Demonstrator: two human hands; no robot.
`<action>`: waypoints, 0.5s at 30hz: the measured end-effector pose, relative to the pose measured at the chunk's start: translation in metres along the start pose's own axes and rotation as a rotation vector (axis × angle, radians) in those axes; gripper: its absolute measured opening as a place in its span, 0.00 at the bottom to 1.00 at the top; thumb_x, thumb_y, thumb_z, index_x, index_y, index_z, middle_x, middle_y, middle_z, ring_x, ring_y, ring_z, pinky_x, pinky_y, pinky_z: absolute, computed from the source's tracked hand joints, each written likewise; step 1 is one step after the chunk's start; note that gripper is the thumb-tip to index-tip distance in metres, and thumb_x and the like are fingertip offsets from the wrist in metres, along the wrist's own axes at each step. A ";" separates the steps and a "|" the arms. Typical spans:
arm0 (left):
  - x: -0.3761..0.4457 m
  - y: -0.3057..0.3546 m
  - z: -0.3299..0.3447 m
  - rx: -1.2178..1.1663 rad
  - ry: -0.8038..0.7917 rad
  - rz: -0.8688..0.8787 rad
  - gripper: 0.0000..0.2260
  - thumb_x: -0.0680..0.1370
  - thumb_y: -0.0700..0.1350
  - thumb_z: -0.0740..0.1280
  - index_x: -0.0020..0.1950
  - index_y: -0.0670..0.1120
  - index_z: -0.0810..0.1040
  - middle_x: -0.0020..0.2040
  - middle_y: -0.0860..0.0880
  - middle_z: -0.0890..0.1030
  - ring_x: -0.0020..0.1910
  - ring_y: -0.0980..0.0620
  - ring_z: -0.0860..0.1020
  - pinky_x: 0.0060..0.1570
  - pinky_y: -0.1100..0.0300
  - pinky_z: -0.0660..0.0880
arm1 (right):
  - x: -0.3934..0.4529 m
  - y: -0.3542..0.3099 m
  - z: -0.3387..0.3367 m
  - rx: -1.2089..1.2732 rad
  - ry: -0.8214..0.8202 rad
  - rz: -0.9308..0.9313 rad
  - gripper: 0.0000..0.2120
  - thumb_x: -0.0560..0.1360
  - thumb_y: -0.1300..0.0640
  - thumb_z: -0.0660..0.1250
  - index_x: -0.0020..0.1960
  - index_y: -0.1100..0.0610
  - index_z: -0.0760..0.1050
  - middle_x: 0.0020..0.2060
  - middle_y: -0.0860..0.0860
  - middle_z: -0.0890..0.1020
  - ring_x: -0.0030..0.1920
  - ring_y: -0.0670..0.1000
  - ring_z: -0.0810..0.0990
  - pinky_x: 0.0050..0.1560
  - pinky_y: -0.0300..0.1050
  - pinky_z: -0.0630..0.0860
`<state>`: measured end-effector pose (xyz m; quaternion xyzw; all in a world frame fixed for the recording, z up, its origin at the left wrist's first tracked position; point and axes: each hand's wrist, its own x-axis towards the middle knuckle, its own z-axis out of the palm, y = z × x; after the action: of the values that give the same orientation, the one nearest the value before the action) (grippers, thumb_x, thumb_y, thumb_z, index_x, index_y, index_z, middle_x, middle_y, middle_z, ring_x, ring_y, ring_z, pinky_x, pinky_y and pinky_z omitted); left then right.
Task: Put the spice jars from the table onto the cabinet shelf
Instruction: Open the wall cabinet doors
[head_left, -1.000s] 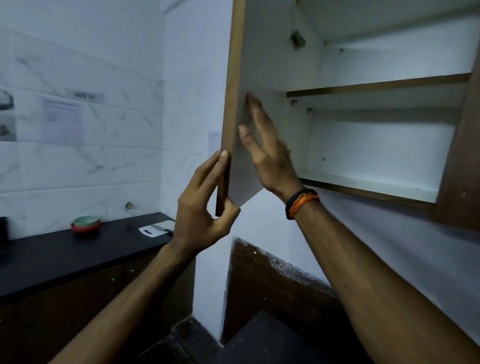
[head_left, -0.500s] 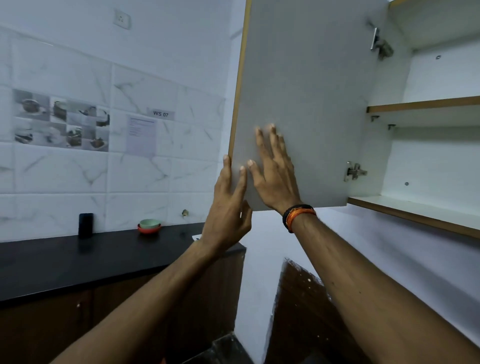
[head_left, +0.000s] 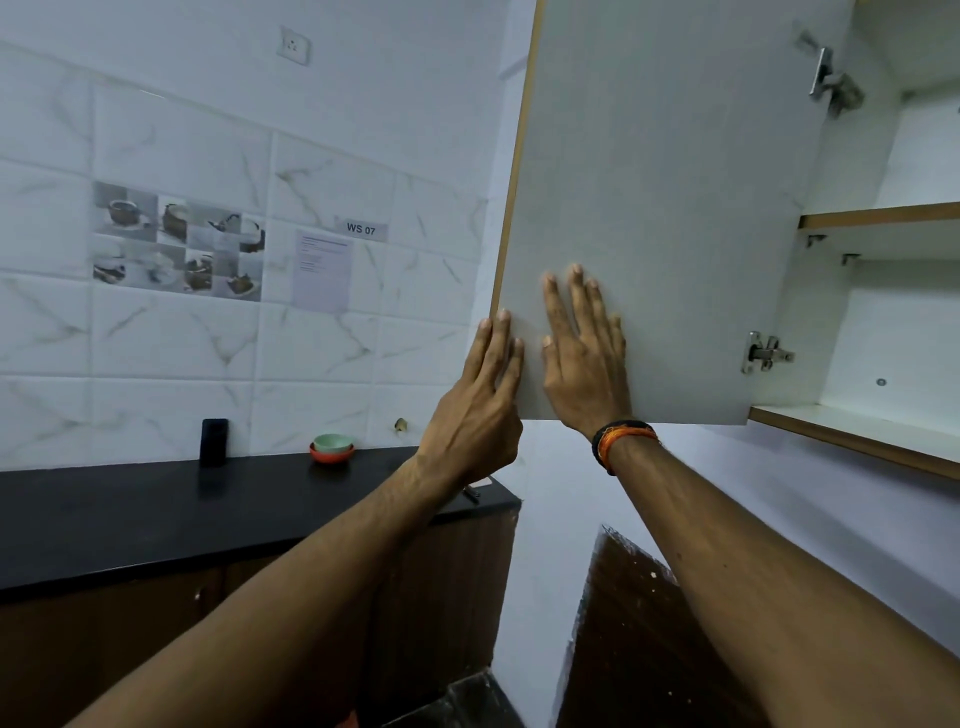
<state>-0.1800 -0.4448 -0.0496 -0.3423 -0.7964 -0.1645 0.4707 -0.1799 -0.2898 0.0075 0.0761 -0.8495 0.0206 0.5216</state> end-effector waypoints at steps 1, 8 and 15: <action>0.000 0.003 0.000 0.009 0.004 -0.008 0.32 0.75 0.37 0.63 0.78 0.33 0.58 0.80 0.34 0.48 0.80 0.36 0.45 0.71 0.47 0.70 | 0.000 0.002 -0.004 -0.003 -0.010 -0.009 0.33 0.81 0.55 0.56 0.81 0.46 0.45 0.81 0.50 0.46 0.80 0.52 0.44 0.76 0.65 0.55; 0.011 0.043 0.007 0.107 0.096 0.083 0.36 0.69 0.37 0.63 0.77 0.31 0.59 0.79 0.32 0.52 0.79 0.32 0.48 0.77 0.36 0.50 | -0.013 0.030 -0.040 -0.087 -0.037 -0.066 0.33 0.78 0.61 0.60 0.81 0.50 0.53 0.80 0.54 0.54 0.79 0.57 0.54 0.75 0.58 0.61; 0.027 0.106 0.036 -0.097 0.010 0.308 0.32 0.70 0.39 0.64 0.74 0.33 0.66 0.78 0.33 0.59 0.79 0.35 0.55 0.77 0.42 0.56 | -0.051 0.105 -0.108 -0.357 -0.073 0.145 0.30 0.74 0.63 0.63 0.75 0.58 0.65 0.72 0.59 0.69 0.72 0.59 0.66 0.69 0.58 0.67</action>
<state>-0.1374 -0.3377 -0.0503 -0.4819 -0.7231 -0.1303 0.4774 -0.0776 -0.1681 0.0165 -0.0782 -0.8613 -0.0959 0.4928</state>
